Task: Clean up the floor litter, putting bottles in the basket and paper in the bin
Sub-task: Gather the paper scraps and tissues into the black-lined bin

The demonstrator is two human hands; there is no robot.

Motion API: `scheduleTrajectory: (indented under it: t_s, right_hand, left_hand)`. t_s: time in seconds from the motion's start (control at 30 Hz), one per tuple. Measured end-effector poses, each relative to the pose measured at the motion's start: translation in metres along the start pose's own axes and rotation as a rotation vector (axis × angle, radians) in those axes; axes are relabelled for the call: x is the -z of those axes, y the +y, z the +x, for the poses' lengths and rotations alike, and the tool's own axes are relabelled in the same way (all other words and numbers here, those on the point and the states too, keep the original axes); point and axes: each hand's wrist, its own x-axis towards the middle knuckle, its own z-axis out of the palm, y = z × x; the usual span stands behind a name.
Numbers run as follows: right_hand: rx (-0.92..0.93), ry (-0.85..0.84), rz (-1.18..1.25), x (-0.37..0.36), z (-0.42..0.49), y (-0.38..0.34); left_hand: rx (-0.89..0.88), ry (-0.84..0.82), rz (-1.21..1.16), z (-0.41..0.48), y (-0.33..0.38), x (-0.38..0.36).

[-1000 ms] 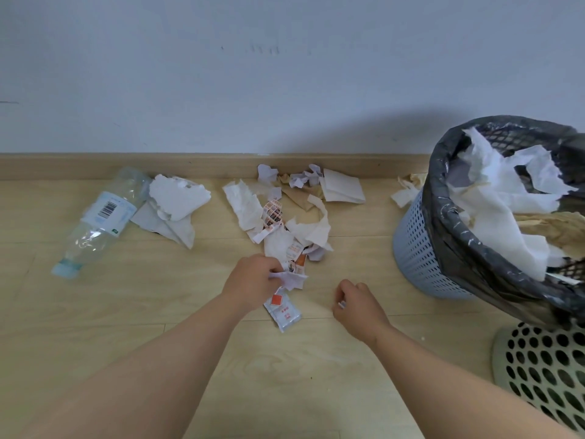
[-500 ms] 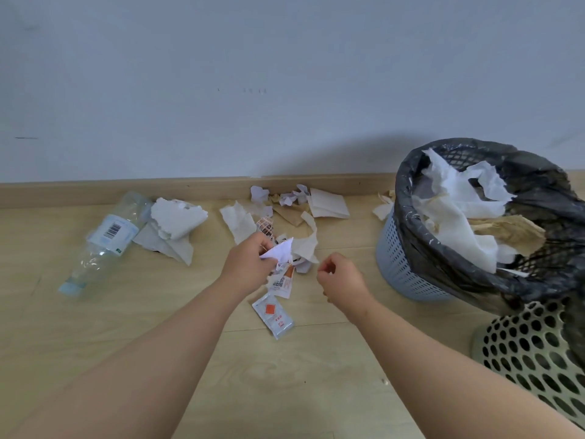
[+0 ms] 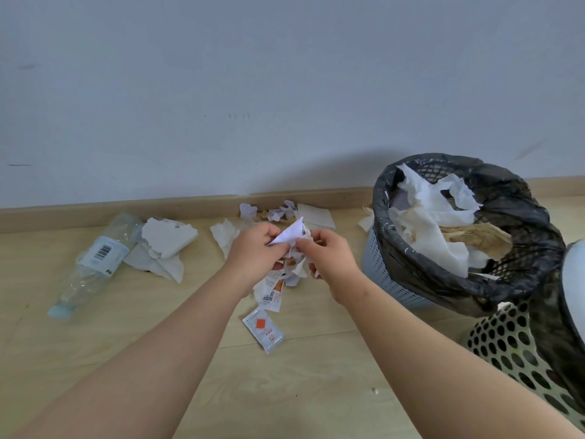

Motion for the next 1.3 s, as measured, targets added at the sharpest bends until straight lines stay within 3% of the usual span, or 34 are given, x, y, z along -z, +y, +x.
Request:
scheduleTrajectory:
  t_s: [0.23, 0.57, 0.67, 0.77, 0.83, 0.9, 0.97, 1.07, 1.17, 1.3]
  right_hand:
    - [0.132, 0.074, 0.182, 0.022, -0.003, -0.041]
    - [0.284, 0.247, 0.025, 0.084, -0.008, -0.078]
    - [0.341, 0.420, -0.155, 0.116, -0.012, -0.079]
    - [0.388, 0.619, -0.501, 0.146, -0.015, -0.069]
    - [0.393, 0.661, -0.721, 0.156, -0.015, -0.057]
    - [0.337, 0.575, -0.910, 0.156, -0.012, -0.044]
    - [0.220, 0.365, -1.032, 0.151, -0.005, -0.031]
    - [0.059, 0.113, -0.962, 0.139, 0.002, -0.019]
    - [-0.042, 0.045, -0.755, 0.130, 0.001, -0.020]
    - [-0.056, 0.048, -0.890, 0.128, 0.005, -0.019]
  left_hand:
    - [-0.110, 0.057, -0.090, 0.004, 0.045, -0.012]
    - [-0.186, 0.008, -0.299, -0.005, 0.099, -0.044]
    - [-0.234, -0.023, -0.249, -0.007, 0.104, -0.064]
    - [-0.291, -0.032, -0.125, -0.007, 0.101, -0.082]
    - [-0.313, -0.031, -0.006, -0.007, 0.098, -0.093]
    - [-0.323, -0.056, 0.093, -0.009, 0.094, -0.101]
    - [-0.305, -0.086, 0.133, -0.010, 0.088, -0.109]
    - [-0.238, -0.106, 0.149, -0.011, 0.078, -0.114]
    - [-0.141, -0.109, 0.001, -0.010, 0.073, -0.116]
    - [0.035, -0.149, -0.275, -0.011, 0.073, -0.115]
